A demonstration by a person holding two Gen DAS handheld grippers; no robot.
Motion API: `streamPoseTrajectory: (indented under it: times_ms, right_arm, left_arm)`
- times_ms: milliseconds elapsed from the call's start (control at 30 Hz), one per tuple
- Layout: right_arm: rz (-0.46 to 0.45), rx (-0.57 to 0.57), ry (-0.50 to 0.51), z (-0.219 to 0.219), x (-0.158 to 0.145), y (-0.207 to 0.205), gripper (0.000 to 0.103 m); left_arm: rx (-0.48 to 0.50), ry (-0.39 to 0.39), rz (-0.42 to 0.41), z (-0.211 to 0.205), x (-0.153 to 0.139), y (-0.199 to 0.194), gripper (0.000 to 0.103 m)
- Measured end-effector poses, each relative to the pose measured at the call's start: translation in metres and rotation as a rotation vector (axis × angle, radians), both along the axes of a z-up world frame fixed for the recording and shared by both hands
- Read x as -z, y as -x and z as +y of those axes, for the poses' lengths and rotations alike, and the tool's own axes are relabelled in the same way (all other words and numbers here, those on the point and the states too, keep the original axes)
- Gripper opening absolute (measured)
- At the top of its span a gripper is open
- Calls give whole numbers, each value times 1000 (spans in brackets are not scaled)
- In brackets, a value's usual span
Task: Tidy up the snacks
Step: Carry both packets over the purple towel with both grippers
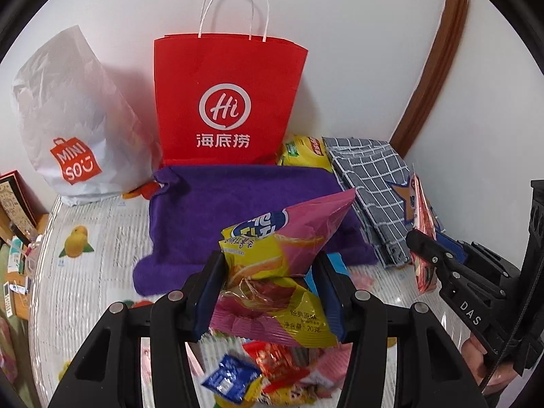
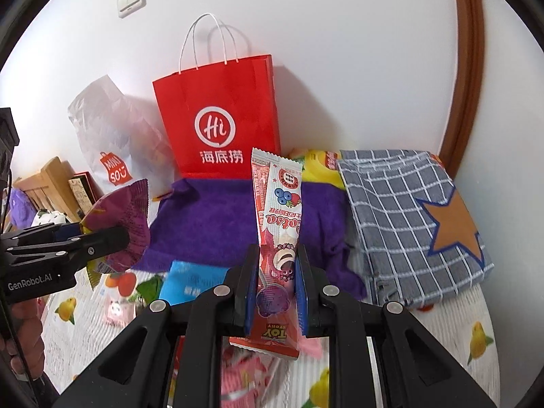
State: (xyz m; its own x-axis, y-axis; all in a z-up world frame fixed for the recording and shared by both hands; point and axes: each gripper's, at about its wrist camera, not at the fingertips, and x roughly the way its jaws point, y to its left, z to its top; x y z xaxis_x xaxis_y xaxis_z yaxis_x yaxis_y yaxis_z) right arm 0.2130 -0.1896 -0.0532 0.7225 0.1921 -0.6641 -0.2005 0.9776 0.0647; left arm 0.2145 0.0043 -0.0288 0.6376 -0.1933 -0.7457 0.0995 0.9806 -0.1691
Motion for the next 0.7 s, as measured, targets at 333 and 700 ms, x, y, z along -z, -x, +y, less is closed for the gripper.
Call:
streamPoseTrajectory:
  times_ms: [333, 700]
  right_arm:
    - [-3, -7, -14, 7, -3, -52, 20]
    - [22, 8, -7, 8, 15, -112, 20]
  left_arm:
    - [4, -22, 5, 6, 2, -45, 51]
    - [-11, -24, 33, 20, 21, -99, 51]
